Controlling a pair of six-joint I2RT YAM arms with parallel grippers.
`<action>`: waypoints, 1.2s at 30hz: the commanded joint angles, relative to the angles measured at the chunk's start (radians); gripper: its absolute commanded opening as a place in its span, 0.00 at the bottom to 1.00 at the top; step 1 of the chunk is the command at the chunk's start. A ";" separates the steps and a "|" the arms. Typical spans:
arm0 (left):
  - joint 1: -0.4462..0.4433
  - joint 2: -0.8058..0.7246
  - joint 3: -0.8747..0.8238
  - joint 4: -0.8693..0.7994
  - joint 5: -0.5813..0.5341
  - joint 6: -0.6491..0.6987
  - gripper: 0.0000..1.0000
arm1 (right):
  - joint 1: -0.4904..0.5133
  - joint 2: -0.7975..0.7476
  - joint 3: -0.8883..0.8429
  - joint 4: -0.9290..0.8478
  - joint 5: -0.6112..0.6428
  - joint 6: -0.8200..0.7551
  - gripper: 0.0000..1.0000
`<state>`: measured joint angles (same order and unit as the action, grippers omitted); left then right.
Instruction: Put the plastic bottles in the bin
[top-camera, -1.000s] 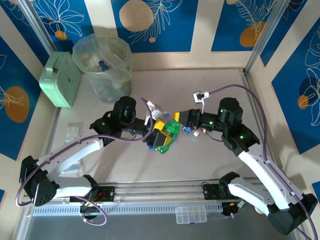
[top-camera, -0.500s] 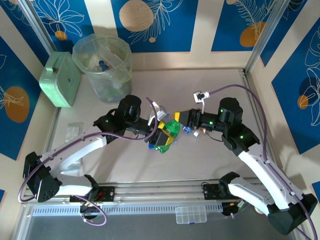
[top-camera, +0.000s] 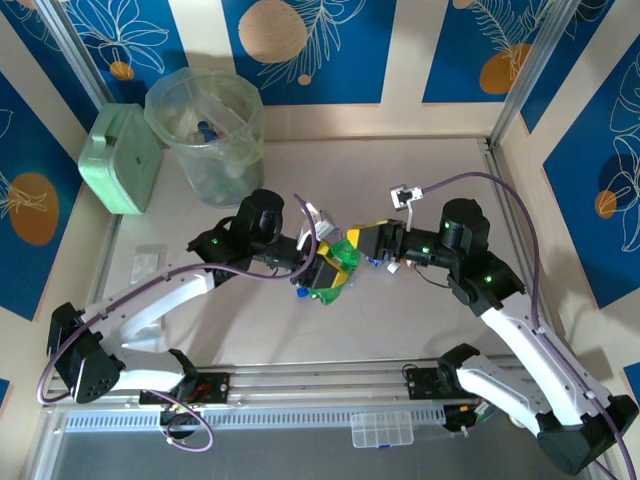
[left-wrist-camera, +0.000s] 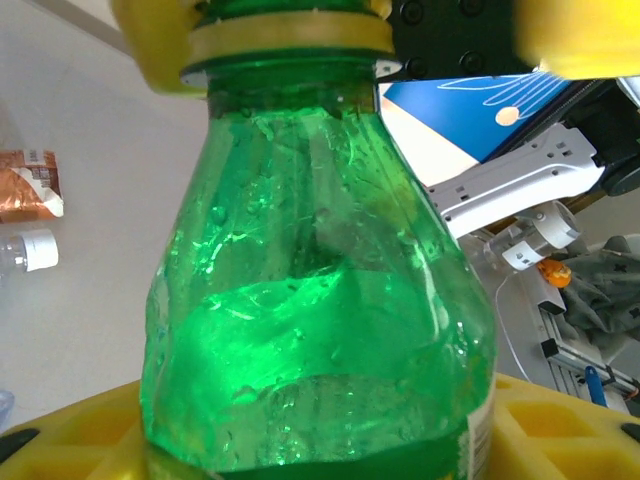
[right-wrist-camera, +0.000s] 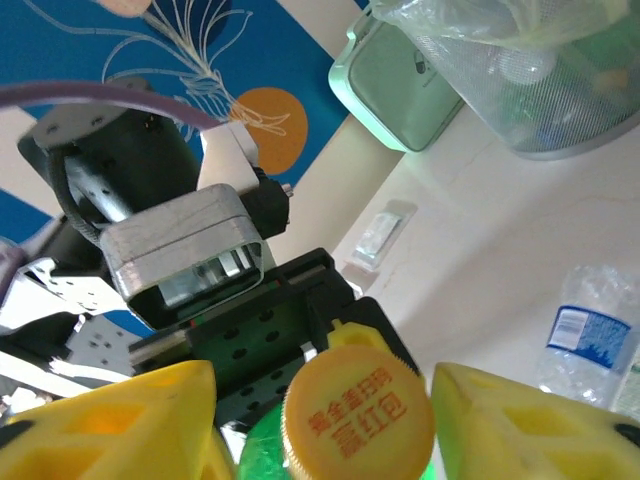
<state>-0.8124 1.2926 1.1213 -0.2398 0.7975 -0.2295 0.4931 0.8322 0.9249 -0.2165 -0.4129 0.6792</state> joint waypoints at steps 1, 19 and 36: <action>-0.003 -0.017 0.000 0.036 -0.037 0.000 0.44 | -0.002 -0.035 0.039 -0.049 0.034 -0.027 0.70; 0.172 0.059 0.240 -0.061 -0.491 -0.142 0.00 | -0.007 -0.106 0.114 -0.148 0.048 -0.062 0.73; 0.595 0.340 0.795 -0.429 -0.938 -0.514 0.00 | -0.010 -0.145 0.091 -0.198 0.007 -0.038 0.73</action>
<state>-0.2474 1.5944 1.8317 -0.5816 -0.0814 -0.6655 0.4885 0.7029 1.0191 -0.4004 -0.3725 0.6327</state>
